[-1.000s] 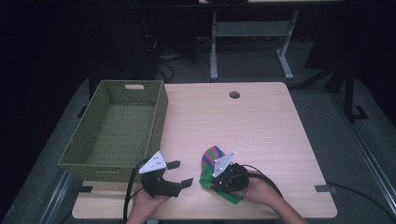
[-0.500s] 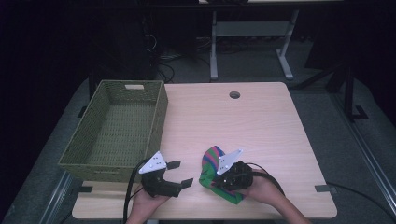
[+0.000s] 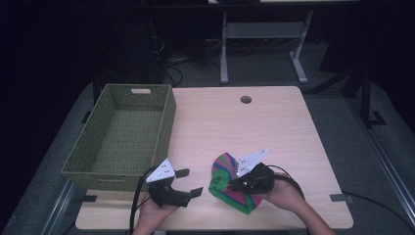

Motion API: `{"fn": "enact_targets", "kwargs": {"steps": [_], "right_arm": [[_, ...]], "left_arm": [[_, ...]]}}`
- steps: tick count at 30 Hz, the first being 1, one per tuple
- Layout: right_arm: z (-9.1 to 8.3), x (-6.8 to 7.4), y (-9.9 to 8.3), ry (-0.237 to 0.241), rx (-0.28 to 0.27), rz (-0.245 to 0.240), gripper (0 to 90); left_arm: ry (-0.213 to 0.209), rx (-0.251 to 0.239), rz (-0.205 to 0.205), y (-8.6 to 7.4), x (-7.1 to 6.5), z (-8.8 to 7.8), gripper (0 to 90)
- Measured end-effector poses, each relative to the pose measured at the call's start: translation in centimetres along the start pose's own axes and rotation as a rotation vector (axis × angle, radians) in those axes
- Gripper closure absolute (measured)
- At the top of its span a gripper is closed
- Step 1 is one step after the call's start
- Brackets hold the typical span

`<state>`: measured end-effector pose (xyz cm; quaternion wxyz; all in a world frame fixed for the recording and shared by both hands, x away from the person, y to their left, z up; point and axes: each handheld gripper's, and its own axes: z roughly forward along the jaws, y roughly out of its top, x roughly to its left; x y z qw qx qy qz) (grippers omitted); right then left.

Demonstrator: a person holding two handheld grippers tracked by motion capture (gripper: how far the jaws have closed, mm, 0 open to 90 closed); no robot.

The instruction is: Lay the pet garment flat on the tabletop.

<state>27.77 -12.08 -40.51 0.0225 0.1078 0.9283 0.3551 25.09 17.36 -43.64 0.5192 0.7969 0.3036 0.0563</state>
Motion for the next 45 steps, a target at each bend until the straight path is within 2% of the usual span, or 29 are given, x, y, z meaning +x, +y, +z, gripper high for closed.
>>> {"fn": "enact_targets", "kwargs": {"steps": [5,15,24,26,30,32,33,40,43,44,45], "right_arm": [[-1.6,-0.4,0.5,-0.006,-0.022,0.009,82.1],[-3.5,-0.8,1.1,-0.02,-0.047,-0.013,82.5],[-4.6,-1.2,1.4,-0.001,-0.07,-0.016,82.7],[-5.2,-1.6,1.6,0.005,-0.075,-0.025,82.7],[-6.1,-1.9,1.8,0.011,-0.094,-0.027,82.7],[-6.8,-2.3,2.0,0.025,-0.112,-0.028,82.7],[-7.0,-2.4,2.0,0.027,-0.115,-0.03,82.7],[-7.8,-2.7,2.7,0.052,-0.131,-0.042,82.7],[-8.0,-2.8,2.9,0.056,-0.14,-0.05,82.7],[-8.1,-2.8,3.2,0.064,-0.148,-0.054,82.7],[-8.2,-2.7,3.4,0.066,-0.145,-0.063,82.7]], "left_arm": [[-0.002,0.004,0.002,0.0,0.0,0.1,15.9],[-0.009,0.013,0.028,0.1,-0.4,0.3,16.0],[-0.031,0.007,0.027,0.3,-0.5,0.7,16.0],[-0.033,0.001,0.027,0.3,-0.6,0.8,16.0],[-0.038,0.006,0.047,0.5,-0.8,1.2,16.0],[-0.046,0.001,0.055,0.7,-0.9,1.5,16.1],[-0.065,0.009,0.048,0.9,-0.8,2.0,16.1],[-0.068,0.035,0.077,1.5,-0.1,3.4,16.5],[-0.083,0.048,0.091,1.5,0.3,4.6,17.5],[-0.086,0.05,0.096,1.4,0.4,4.8,22.8],[-0.08,0.052,0.101,1.4,0.5,5.1,23.1]]}}
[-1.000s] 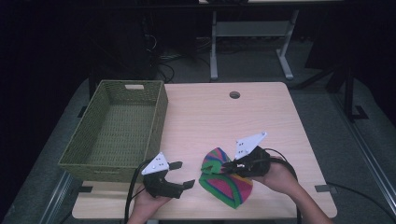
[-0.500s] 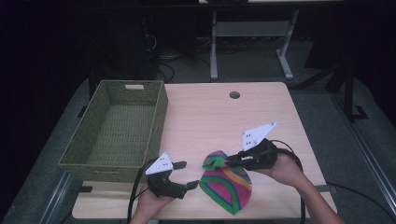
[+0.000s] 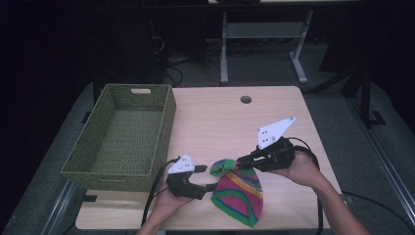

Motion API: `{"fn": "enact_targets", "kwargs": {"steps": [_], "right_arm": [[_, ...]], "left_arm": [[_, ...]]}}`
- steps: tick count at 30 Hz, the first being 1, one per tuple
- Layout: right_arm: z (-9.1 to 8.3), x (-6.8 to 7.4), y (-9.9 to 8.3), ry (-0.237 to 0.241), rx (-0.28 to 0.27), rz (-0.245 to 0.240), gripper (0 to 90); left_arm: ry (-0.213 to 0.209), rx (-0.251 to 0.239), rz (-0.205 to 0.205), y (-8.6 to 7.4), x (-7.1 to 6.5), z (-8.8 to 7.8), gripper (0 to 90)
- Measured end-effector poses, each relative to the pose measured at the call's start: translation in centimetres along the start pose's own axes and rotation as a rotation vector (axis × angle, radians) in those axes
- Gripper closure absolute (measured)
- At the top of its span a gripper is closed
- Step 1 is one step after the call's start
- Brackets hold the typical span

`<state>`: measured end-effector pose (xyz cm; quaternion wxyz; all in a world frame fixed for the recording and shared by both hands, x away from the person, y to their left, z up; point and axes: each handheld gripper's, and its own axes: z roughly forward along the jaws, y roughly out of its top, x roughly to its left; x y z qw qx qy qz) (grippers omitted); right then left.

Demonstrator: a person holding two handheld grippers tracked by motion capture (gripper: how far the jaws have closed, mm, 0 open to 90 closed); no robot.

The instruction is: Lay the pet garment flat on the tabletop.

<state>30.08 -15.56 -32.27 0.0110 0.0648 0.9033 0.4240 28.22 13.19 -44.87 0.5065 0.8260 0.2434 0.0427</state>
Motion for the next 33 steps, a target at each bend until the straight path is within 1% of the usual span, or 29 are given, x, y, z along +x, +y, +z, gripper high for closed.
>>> {"fn": "enact_targets", "kwargs": {"steps": [1,2,4,5,6,9,10,11,12,13,14,15,16,18,21,22,24,25,26,27,28,29,30,31,32,33], "right_arm": [[0.0,0.0,0.0,0.0,0.0,0.0,82.7],[0.0,0.1,0.1,0.002,0.0,0.003,82.7],[-0.1,0.0,0.2,0.003,0.001,-0.007,82.7],[-0.1,0.0,0.2,0.003,0.001,-0.007,82.7],[-0.2,-0.1,0.2,0.006,-0.006,-0.002,82.7],[-0.2,-0.1,0.1,0.009,-0.011,0.002,82.6],[-0.2,-0.2,0.1,0.017,-0.014,0.008,82.6],[-0.2,-0.3,0.0,0.013,-0.01,0.005,82.6],[-0.2,-0.4,0.0,0.012,-0.007,0.006,82.6],[-0.2,-0.4,0.0,0.012,-0.007,0.006,82.6],[-0.3,-0.7,-0.2,0.012,-0.011,0.021,82.6],[-0.3,-0.7,-0.2,0.012,-0.011,0.021,82.6],[-0.3,-0.9,-0.5,0.008,-0.008,0.033,82.6],[-0.4,-1.1,-0.9,0.001,-0.002,0.041,82.6],[-0.5,-1.3,-1.2,-0.009,0.008,0.047,82.6],[-0.6,-1.6,-1.7,-0.021,0.014,0.067,82.6],[-0.8,-1.9,-2.3,-0.037,0.021,0.081,82.6],[-0.8,-1.9,-2.3,-0.037,0.021,0.081,82.6],[-1.0,-2.4,-2.8,-0.054,0.033,0.098,82.6],[-1.0,-2.4,-2.8,-0.054,0.033,0.098,82.6],[-1.0,-2.8,-3.4,-0.063,0.04,0.117,82.6],[-1.0,-2.9,-3.7,-0.068,0.045,0.127,82.7],[-1.0,-3.1,-3.9,-0.08,0.054,0.129,82.6],[-1.0,-3.1,-3.9,-0.08,0.054,0.129,82.6],[-1.1,-3.3,-4.2,-0.09,0.065,0.139,82.6],[-1.1,-3.5,-4.4,-0.099,0.062,0.136,82.6]], "left_arm": [[0.0,0.0,0.0,0.0,0.0,0.0,23.3],[0.01,-0.003,0.009,0.0,0.2,0.1,23.3],[0.033,-0.019,0.009,0.0,0.5,0.4,25.9],[0.033,-0.019,0.009,0.0,0.5,0.4,28.4],[0.043,-0.019,0.02,-0.1,0.8,0.5,30.7],[0.044,-0.01,0.03,0.0,0.9,0.9,35.2],[0.025,-0.009,0.031,0.2,1.2,1.3,37.6],[0.025,-0.009,0.031,0.2,1.2,1.3,41.4],[0.01,-0.015,0.036,0.4,1.3,1.5,46.1],[0.01,-0.015,0.036,0.4,1.3,1.5,51.0],[-0.01,-0.031,0.051,0.7,1.4,1.6,59.6],[-0.01,-0.031,0.051,0.7,1.4,1.6,64.1],[-0.02,-0.03,0.058,0.8,1.4,1.5,70.2],[-0.032,-0.035,0.077,1.0,1.3,1.3,78.8],[-0.032,-0.042,0.077,1.1,1.3,0.9,82.0],[-0.034,-0.046,0.074,1.1,1.3,0.8,82.2],[-0.043,-0.039,0.076,1.2,1.4,0.4,82.7],[-0.043,-0.039,0.076,1.2,1.4,0.4,82.9],[-0.043,-0.036,0.074,1.3,1.4,0.3,83.1],[-0.043,-0.036,0.074,1.3,1.4,0.3,83.1],[-0.049,-0.034,0.075,1.6,1.4,0.1,83.3],[-0.049,-0.034,0.075,1.6,1.4,0.1,83.4],[-0.046,-0.042,0.078,2.1,1.3,-0.1,83.4],[-0.046,-0.042,0.078,2.1,1.3,-0.1,83.4],[-0.04,-0.048,0.09,2.7,1.1,-0.3,83.4],[-0.04,-0.048,0.09,2.7,1.1,-0.3,83.5]]}}
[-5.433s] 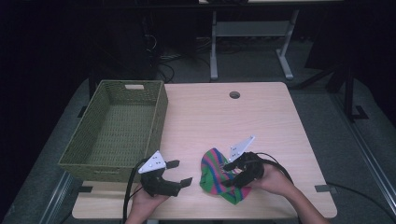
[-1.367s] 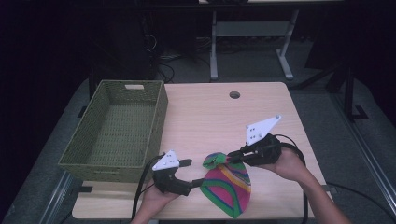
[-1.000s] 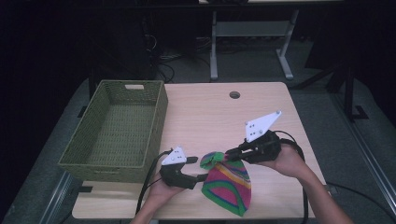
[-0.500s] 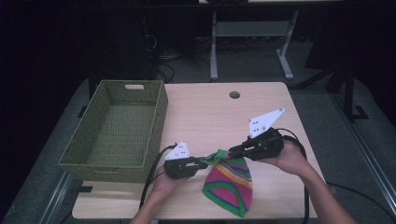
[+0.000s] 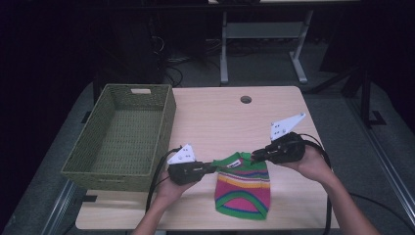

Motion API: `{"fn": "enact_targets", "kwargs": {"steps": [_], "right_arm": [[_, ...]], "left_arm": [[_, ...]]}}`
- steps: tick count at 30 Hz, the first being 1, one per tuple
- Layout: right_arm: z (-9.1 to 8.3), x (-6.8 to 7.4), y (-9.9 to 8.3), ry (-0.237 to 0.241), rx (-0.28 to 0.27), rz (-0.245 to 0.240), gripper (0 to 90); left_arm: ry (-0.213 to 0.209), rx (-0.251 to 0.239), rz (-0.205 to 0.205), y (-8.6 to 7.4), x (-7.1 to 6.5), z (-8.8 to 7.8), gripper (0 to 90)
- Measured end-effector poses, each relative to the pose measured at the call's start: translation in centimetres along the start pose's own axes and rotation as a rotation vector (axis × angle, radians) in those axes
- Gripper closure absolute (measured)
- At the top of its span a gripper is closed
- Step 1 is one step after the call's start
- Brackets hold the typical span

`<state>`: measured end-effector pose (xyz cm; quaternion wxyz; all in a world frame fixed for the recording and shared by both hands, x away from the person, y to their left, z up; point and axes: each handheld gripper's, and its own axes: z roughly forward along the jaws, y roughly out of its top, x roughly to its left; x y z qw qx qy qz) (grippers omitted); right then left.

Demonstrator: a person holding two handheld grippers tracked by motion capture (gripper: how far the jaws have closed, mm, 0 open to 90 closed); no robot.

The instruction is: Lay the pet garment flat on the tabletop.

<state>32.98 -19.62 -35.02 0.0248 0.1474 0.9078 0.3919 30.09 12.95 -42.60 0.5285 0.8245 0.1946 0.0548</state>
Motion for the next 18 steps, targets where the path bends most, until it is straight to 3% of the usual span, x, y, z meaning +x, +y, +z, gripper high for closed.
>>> {"fn": "enact_targets", "kwargs": {"steps": [7,18], "right_arm": [[-0.3,-0.8,-0.4,-0.044,-0.02,0.027,82.6],[0.0,-2.0,-0.8,-0.11,-0.034,0.076,82.5]], "left_arm": [[0.028,0.023,-0.013,2.2,0.3,0.2,83.5],[0.049,0.052,-0.083,3.2,1.2,1.0,83.4]]}}
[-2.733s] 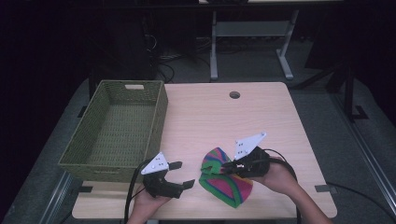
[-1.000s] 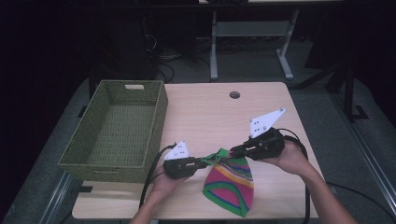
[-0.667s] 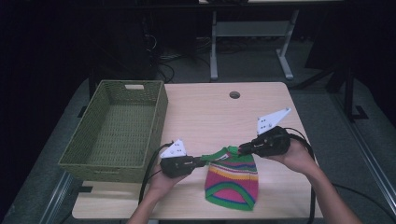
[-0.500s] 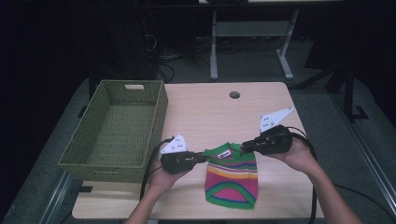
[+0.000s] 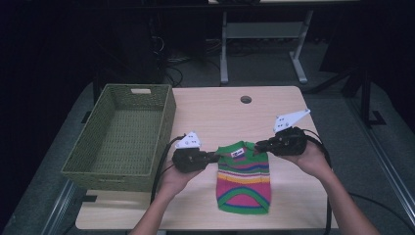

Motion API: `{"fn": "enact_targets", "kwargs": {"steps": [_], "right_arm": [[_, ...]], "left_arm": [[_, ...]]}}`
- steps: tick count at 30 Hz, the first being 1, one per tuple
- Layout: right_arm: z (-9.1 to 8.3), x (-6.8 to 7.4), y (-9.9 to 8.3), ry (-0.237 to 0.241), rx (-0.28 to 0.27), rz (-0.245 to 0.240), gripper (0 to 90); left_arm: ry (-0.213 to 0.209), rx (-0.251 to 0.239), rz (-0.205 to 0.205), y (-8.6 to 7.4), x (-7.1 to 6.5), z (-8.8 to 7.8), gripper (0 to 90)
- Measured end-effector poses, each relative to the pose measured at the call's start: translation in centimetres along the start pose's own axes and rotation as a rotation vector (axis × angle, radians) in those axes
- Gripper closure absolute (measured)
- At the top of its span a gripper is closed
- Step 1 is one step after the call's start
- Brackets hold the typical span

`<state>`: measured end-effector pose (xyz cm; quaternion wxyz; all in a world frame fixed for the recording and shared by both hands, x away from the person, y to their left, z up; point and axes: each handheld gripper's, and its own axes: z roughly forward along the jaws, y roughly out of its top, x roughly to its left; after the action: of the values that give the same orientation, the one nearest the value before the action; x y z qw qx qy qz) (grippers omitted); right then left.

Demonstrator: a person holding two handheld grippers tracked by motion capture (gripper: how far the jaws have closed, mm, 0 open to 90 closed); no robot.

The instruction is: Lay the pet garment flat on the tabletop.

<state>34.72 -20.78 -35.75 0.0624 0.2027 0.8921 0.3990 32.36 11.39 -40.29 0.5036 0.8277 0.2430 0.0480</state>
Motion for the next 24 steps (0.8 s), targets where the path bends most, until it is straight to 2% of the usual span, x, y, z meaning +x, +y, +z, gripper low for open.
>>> {"fn": "enact_targets", "kwargs": {"steps": [4,8,13,18,20,21,24], "right_arm": [[0.7,-0.8,0.0,-0.022,0.005,0.039,82.2],[1.1,-1.1,-0.1,-0.033,0.008,0.042,82.2],[1.4,-1.5,-0.2,-0.049,0.015,0.061,82.0],[1.7,-2.5,-0.6,-0.069,0.019,0.095,82.0],[1.8,-2.7,-0.6,-0.072,0.016,0.092,81.9],[1.9,-2.8,-0.6,-0.093,0.014,0.101,81.3],[2.0,-3.0,-0.6,-0.111,0.006,0.108,81.4]], "left_arm": [[0.017,0.01,-0.016,0.4,0.3,0.3,83.4],[0.035,0.026,-0.018,0.6,0.6,0.6,83.3],[0.058,0.034,-0.045,0.9,1.5,1.4,83.3],[0.082,0.036,-0.069,0.9,2.1,2.3,83.2],[0.096,0.037,-0.08,0.9,2.4,2.6,83.2],[0.103,0.032,-0.095,0.8,2.7,2.7,83.2],[0.119,0.032,-0.106,0.8,2.9,2.8,83.0]]}}
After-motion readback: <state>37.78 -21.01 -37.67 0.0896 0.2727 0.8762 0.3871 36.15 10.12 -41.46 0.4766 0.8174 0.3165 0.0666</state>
